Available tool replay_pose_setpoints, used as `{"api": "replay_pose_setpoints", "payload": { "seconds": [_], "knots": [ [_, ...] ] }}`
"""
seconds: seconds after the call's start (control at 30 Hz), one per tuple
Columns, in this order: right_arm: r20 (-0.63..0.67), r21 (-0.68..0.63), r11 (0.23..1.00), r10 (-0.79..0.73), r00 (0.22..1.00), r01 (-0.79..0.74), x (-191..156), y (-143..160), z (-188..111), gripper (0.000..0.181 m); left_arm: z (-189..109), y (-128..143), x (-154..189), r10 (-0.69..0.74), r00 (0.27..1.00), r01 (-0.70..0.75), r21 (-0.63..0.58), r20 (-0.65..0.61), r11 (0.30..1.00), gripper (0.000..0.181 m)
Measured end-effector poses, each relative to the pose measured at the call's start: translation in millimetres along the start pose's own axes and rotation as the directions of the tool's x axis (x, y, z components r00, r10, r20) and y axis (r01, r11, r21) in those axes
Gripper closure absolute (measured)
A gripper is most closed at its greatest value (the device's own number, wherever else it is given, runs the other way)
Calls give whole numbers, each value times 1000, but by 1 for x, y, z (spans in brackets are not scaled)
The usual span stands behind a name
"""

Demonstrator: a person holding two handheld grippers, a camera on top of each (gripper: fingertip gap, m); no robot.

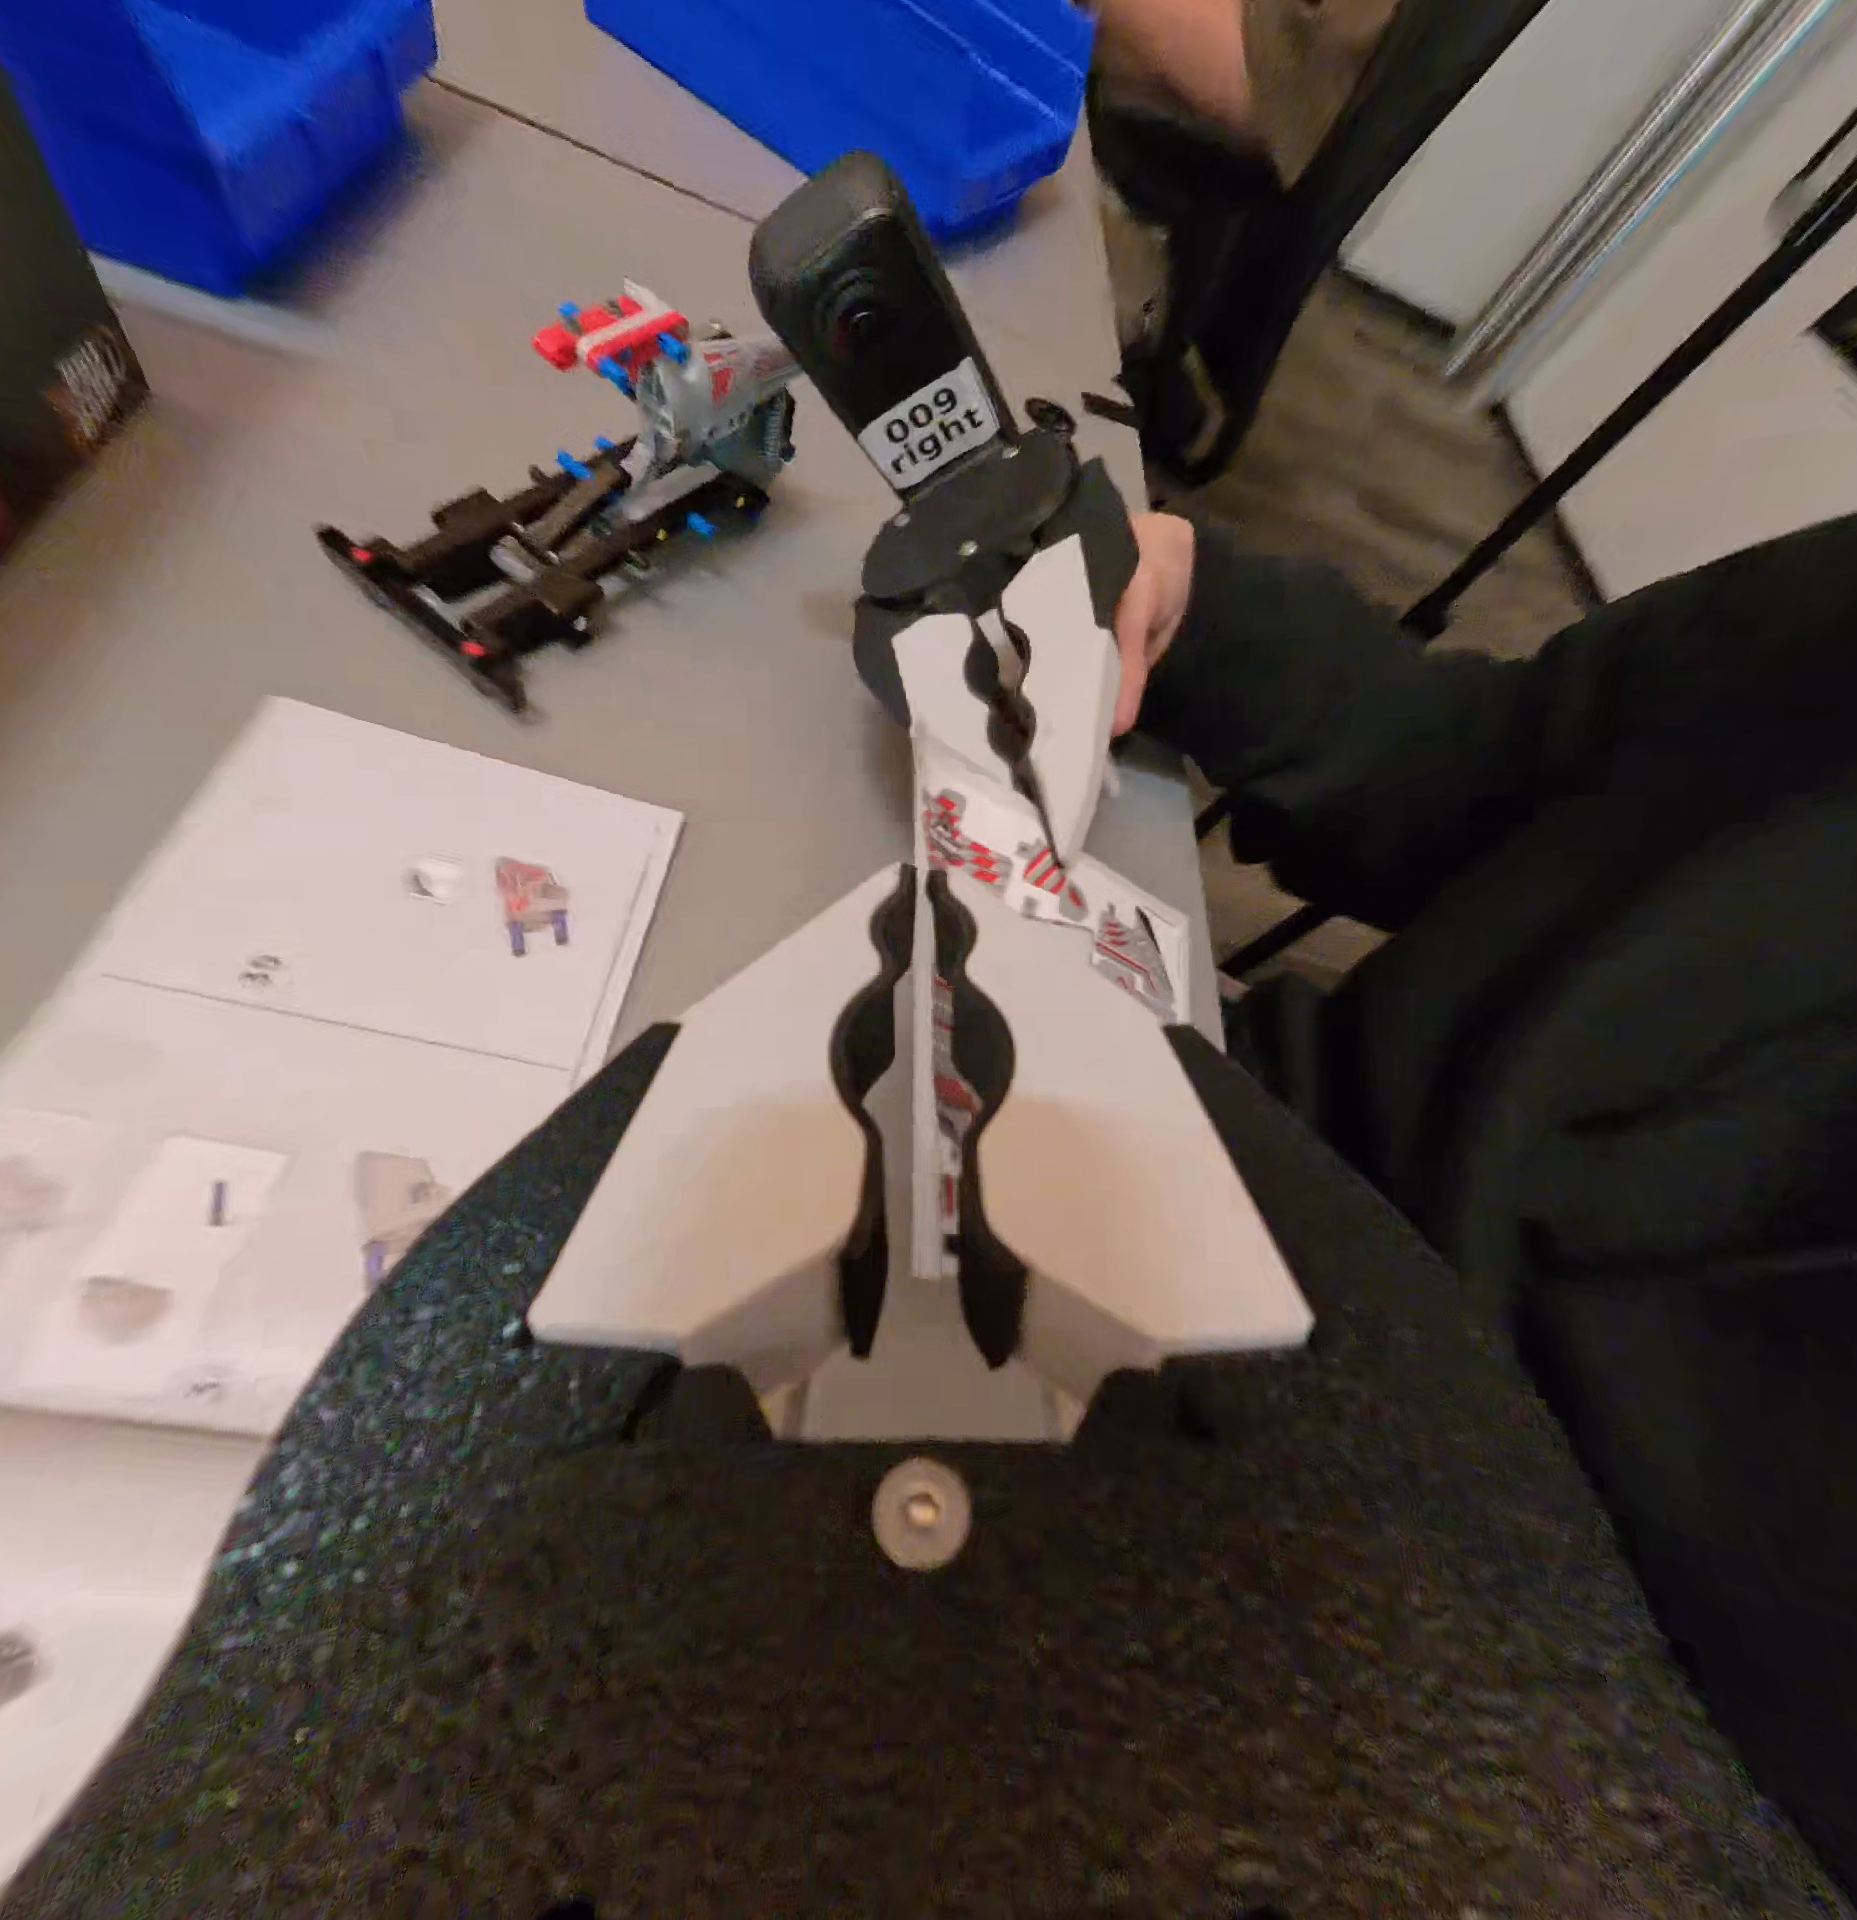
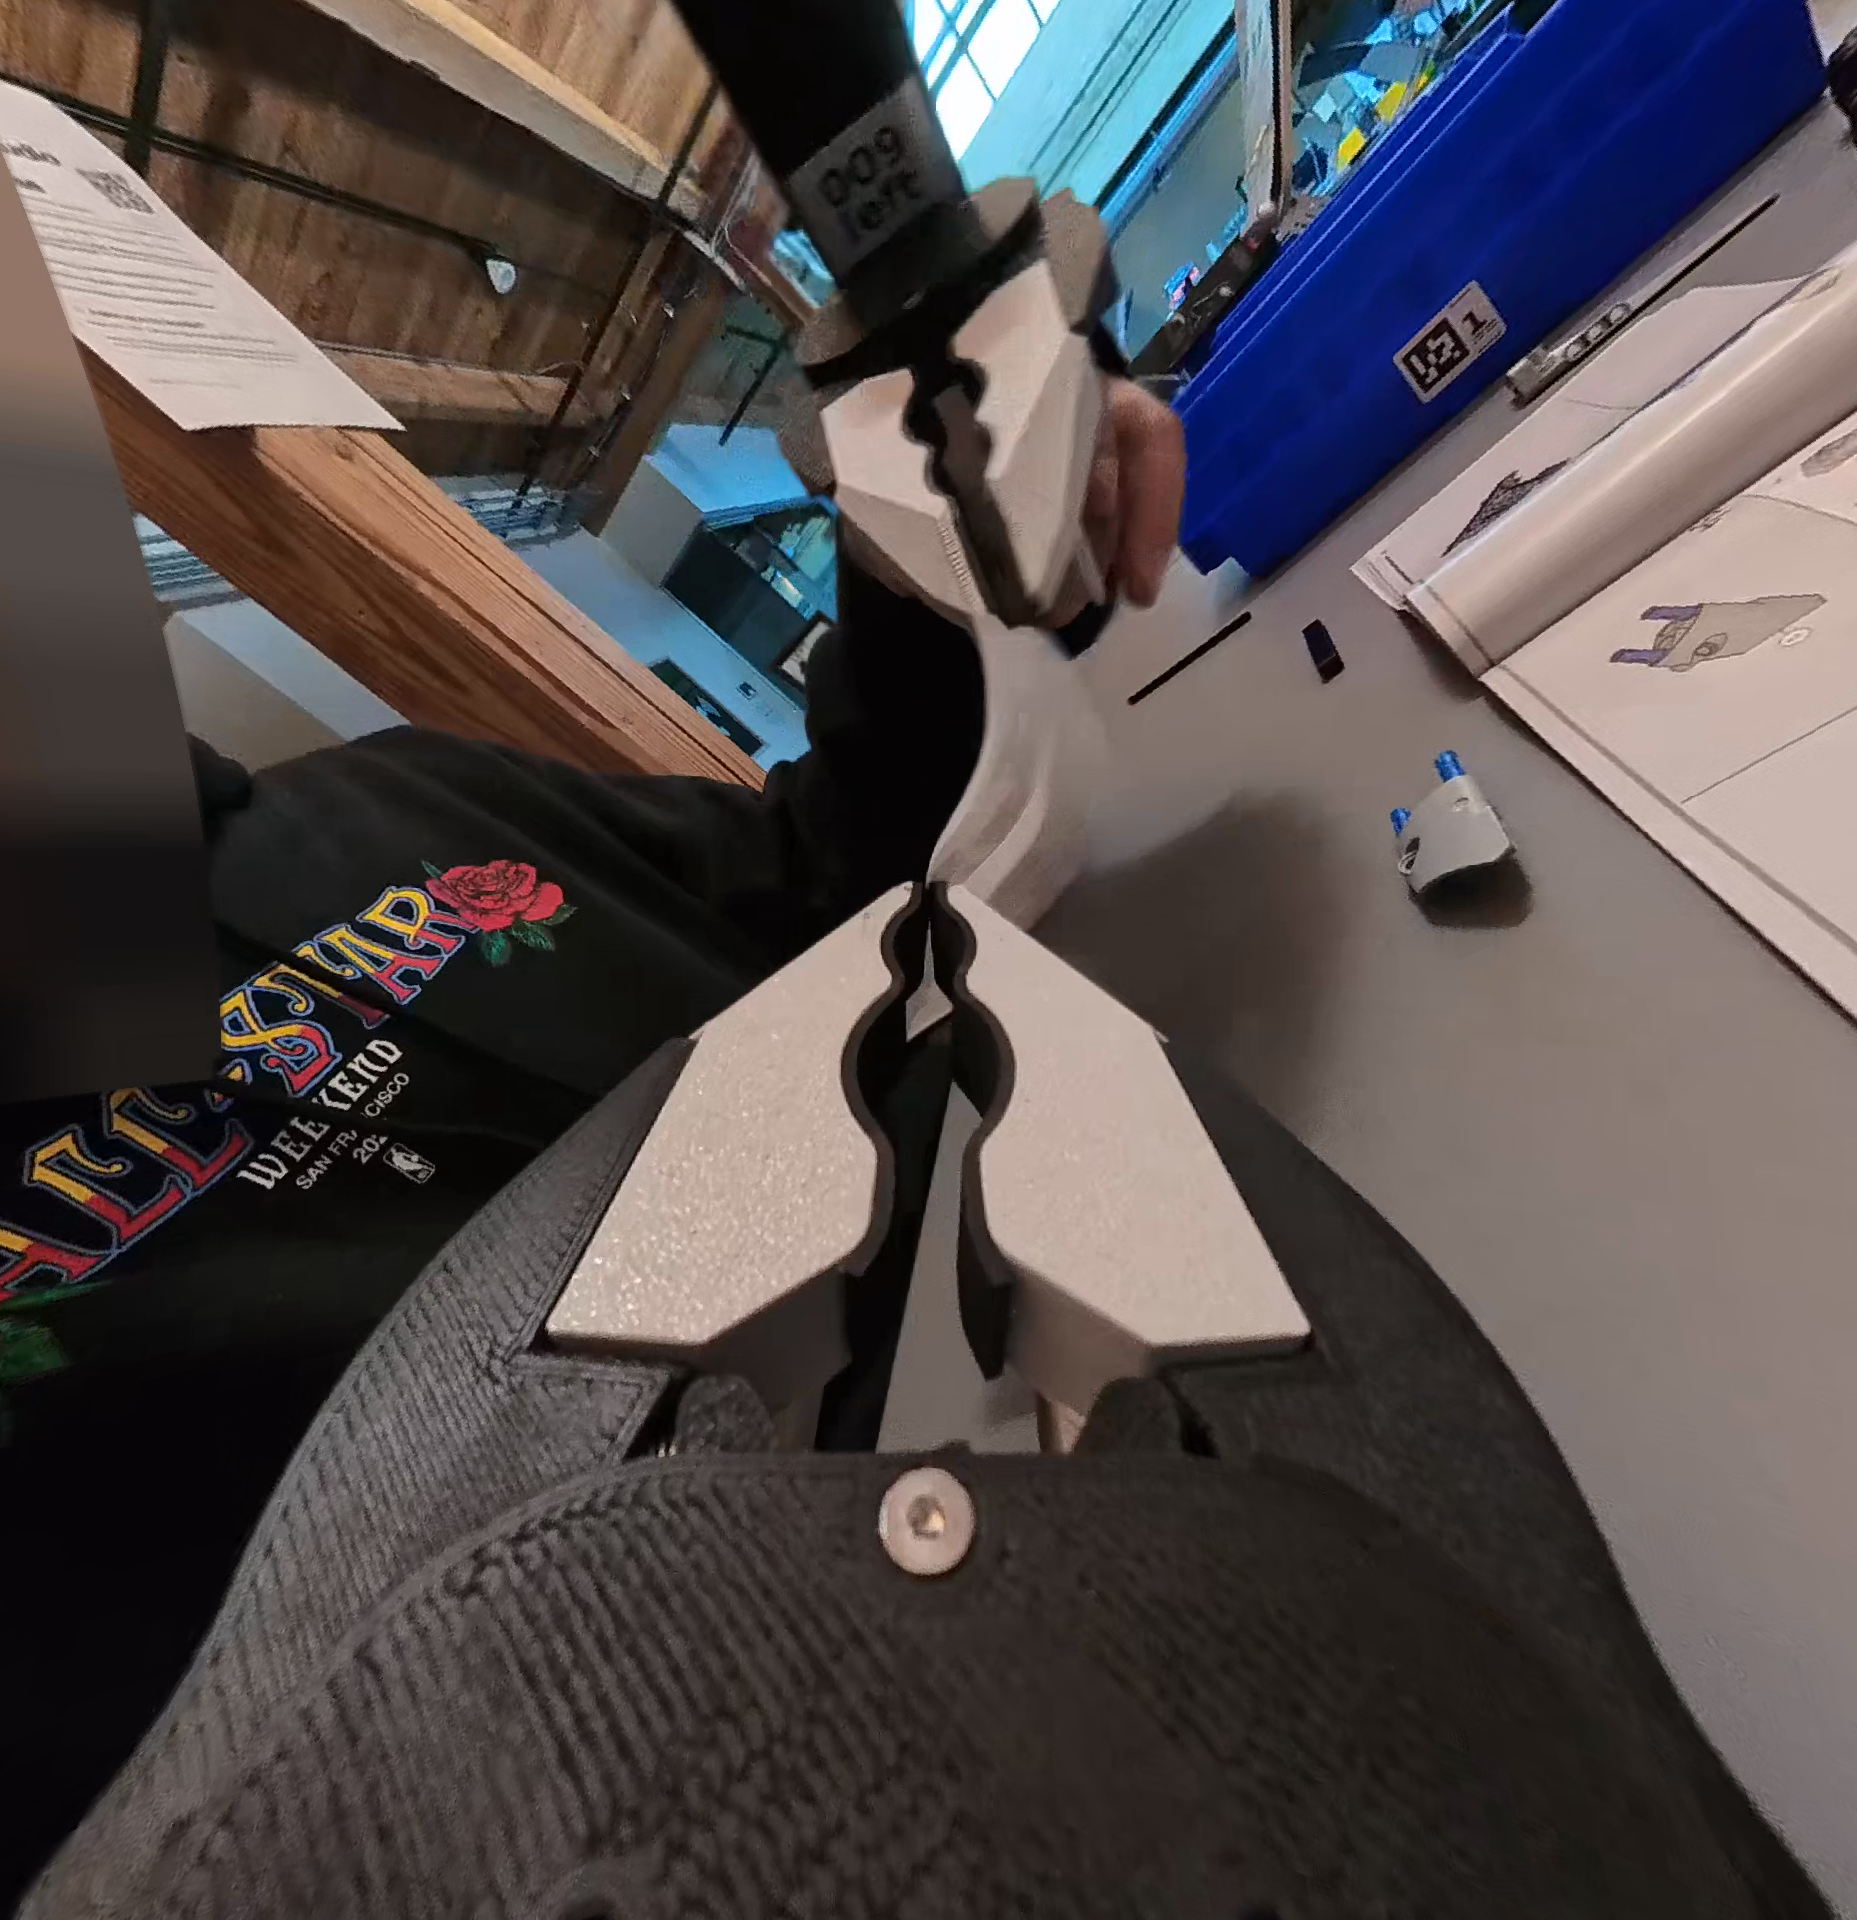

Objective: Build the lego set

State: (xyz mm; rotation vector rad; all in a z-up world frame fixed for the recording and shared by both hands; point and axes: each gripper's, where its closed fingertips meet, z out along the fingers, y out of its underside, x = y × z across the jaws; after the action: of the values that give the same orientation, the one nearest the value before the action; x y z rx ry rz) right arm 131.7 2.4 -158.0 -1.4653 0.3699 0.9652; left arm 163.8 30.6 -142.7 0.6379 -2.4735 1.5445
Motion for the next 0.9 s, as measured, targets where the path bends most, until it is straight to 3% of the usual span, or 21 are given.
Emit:
{"api": "replay_pose_setpoints", "payload": {
  "seconds": [0.03,0.1,0.37,0.47,0.67,0.73,0.87,0.9],
  "knots": [
    [2,-15,1000,-2,1000,2,0,3,-1,181,-1,2,-5,-16,1000,16,5,12,1000,171],
    [-2,-38,999,7,1000,-7,3,7,-2,181,-3,3,-11,-11,999,10,16,48,1000,133],
    [25,-96,995,29,999,-26,2,17,1,181,-4,-5,15,-25,993,25,1,-112,1000,133],
    [41,-111,994,26,999,-21,-1,20,1,181,-1,2,10,-25,995,20,-47,-100,999,143],
    [3,-165,986,4,1000,-3,3,28,1,181,12,42,33,-70,969,16,-222,-238,975,171],
    [-27,-173,985,-1,1000,-4,8,30,-1,181,14,50,36,-83,969,30,-221,-233,975,180],
    [-61,-182,983,-38,997,26,12,30,-4,180,16,55,33,-158,970,135,-128,-185,982,181],
    [-87,-191,980,-65,994,48,15,31,-5,171,16,54,31,-182,969,169,-88,-169,982,181]
  ]
}}
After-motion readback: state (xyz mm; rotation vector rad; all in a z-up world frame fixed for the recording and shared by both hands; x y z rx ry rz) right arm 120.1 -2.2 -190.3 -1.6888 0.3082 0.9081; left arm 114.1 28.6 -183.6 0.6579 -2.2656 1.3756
